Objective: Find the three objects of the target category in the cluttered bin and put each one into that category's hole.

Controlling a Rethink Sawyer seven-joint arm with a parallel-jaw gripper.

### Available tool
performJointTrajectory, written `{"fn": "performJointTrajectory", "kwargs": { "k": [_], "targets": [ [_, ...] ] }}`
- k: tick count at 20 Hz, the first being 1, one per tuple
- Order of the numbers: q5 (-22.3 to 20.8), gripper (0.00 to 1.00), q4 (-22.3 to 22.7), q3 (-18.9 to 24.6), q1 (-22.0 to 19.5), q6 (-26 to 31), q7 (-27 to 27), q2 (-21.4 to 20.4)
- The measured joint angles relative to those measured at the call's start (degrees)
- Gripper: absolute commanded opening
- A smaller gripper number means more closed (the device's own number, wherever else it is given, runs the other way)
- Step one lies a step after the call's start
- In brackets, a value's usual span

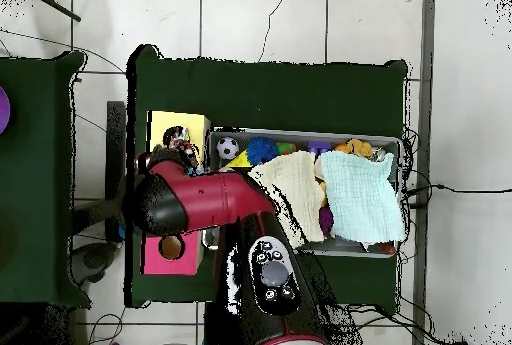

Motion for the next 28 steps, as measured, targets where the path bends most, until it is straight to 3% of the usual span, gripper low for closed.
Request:
{"fn": "performJointTrajectory", "kwargs": {
  "k": [7,14,28],
  "targets": [
    [-1.71,1.0,-0.58,-4.61,3.54,-0.01,0.0,2.43],
    [-1.76,1.0,-0.86,-4.59,3.91,-1.64,0.0,5.1],
    [-1.78,1.0,-0.92,-6.03,5.14,-7.88,0.0,5.99]
  ]
}}
